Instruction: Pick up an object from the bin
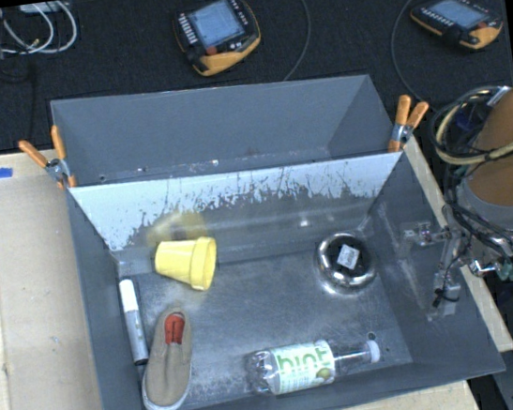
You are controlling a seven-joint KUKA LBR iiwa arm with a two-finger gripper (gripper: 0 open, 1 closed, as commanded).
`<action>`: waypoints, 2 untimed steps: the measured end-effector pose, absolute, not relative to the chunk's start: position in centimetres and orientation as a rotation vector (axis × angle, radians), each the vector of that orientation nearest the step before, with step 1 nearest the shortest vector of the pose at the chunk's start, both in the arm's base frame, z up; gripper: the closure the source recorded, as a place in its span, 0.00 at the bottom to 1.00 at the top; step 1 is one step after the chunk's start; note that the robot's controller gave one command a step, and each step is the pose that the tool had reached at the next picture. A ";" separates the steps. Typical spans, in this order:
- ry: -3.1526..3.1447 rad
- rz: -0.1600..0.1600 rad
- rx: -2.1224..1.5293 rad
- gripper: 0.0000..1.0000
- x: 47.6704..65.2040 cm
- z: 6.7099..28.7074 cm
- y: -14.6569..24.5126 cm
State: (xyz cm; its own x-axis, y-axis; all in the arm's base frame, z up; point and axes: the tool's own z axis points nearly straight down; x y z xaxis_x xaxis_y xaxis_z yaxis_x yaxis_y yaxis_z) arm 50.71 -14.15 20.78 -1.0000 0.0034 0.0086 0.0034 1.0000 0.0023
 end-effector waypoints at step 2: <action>-3.138 -0.017 -0.023 0.00 58.9 20.3 5.7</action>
Offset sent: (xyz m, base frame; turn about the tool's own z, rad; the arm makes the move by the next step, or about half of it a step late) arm 0.0676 0.0778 -0.0052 -0.0283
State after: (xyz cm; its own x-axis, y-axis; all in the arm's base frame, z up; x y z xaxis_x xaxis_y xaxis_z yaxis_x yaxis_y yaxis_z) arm 58.95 5.68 20.26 -0.9999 0.0145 0.0038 0.0145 0.9998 0.0111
